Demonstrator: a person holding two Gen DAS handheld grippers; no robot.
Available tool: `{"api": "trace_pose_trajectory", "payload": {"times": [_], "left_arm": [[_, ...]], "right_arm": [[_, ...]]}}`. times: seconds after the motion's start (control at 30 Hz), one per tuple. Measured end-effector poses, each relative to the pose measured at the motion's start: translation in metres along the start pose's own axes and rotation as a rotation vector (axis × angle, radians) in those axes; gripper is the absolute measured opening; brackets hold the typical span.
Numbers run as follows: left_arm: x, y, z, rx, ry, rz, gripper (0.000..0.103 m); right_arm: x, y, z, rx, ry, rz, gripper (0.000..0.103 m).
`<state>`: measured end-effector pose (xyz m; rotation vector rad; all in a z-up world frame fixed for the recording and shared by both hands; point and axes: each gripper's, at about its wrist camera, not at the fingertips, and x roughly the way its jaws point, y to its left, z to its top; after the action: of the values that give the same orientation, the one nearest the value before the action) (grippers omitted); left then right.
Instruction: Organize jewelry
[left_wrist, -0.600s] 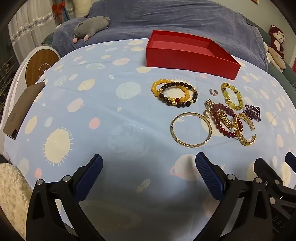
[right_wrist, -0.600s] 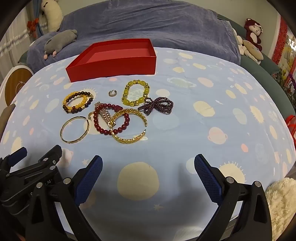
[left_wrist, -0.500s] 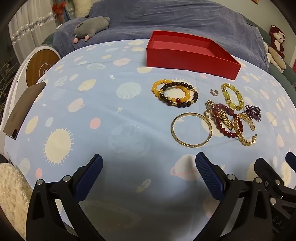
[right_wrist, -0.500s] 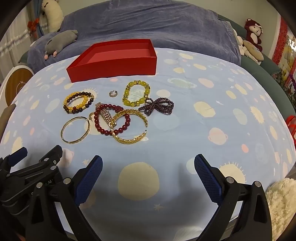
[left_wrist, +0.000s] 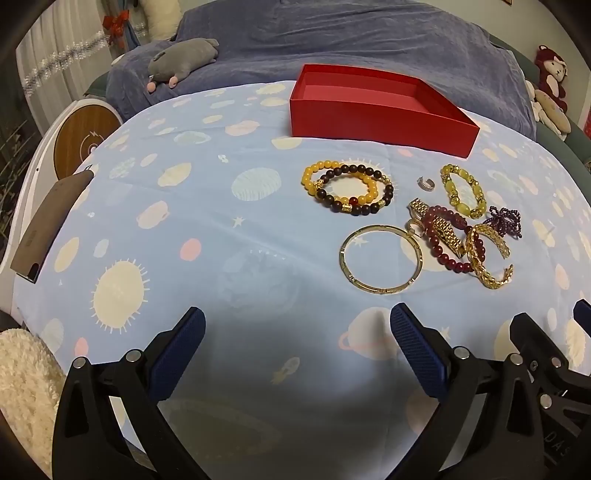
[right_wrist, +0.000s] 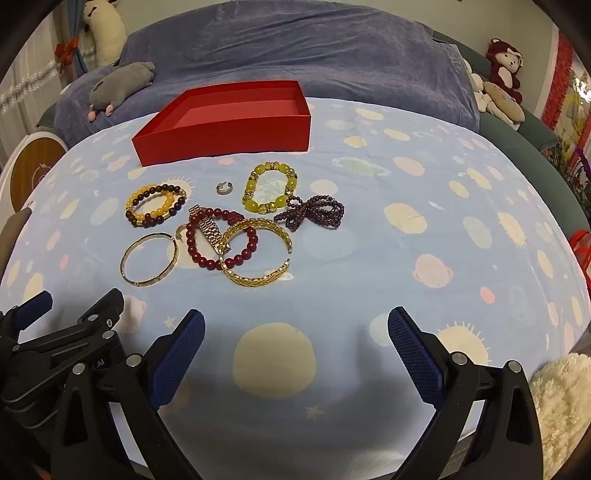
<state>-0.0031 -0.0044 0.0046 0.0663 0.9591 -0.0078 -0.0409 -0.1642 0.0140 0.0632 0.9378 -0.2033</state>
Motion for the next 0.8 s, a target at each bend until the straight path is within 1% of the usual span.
{"api": "trace_pose_trajectory", "payload": {"times": [0.8], "left_arm": [[-0.0001, 0.0010, -0.0006, 0.000, -0.007, 0.002, 0.096]], "right_arm": [[0.0008, -0.0007, -0.0013, 0.001, 0.000, 0.003, 0.096]]}}
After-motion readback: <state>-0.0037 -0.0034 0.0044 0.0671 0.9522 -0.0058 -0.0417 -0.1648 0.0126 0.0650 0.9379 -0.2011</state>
